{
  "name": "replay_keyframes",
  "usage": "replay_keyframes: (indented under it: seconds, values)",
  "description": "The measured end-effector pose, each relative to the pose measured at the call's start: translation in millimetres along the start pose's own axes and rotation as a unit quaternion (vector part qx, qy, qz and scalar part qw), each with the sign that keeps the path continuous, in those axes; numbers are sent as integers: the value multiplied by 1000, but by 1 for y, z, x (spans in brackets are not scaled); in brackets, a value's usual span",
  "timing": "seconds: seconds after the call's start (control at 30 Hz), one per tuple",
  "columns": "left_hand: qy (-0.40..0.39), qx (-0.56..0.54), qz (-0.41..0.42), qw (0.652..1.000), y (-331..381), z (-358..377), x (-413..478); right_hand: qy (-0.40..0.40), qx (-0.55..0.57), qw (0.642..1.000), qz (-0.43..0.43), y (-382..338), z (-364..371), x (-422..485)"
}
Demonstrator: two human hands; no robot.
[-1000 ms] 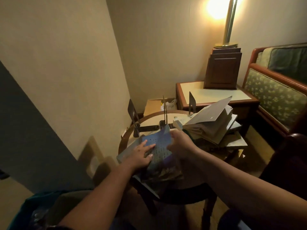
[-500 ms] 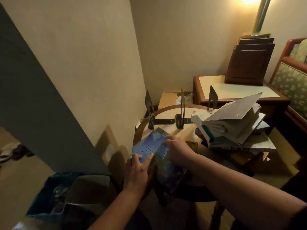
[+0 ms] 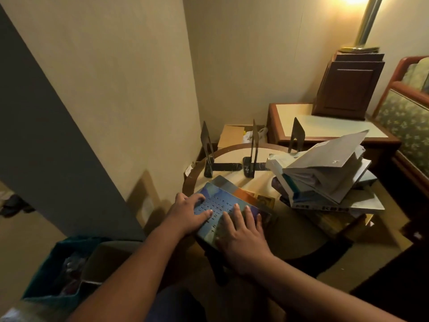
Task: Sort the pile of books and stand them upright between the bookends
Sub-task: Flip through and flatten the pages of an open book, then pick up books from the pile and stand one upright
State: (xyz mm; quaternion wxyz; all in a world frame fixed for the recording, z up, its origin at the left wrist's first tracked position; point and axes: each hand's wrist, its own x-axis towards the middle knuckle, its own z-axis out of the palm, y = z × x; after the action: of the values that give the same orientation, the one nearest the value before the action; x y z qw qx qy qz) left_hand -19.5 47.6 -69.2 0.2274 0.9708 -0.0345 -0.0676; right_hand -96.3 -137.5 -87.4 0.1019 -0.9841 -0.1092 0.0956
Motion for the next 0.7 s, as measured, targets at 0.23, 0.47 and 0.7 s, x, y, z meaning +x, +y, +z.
replay_keyframes:
  seconds: [0.23,0.47,0.7]
  values:
    - [-20,-158,-44,986,-16,-36,20,8,47,997,-59,14,-13,34]
    - [70,-199,0,978,0,-58,22,54,68,992,-87,17,-22,57]
    - [161,-68,147,973,61,-124,54,73,65,995,-32,22,-6,60]
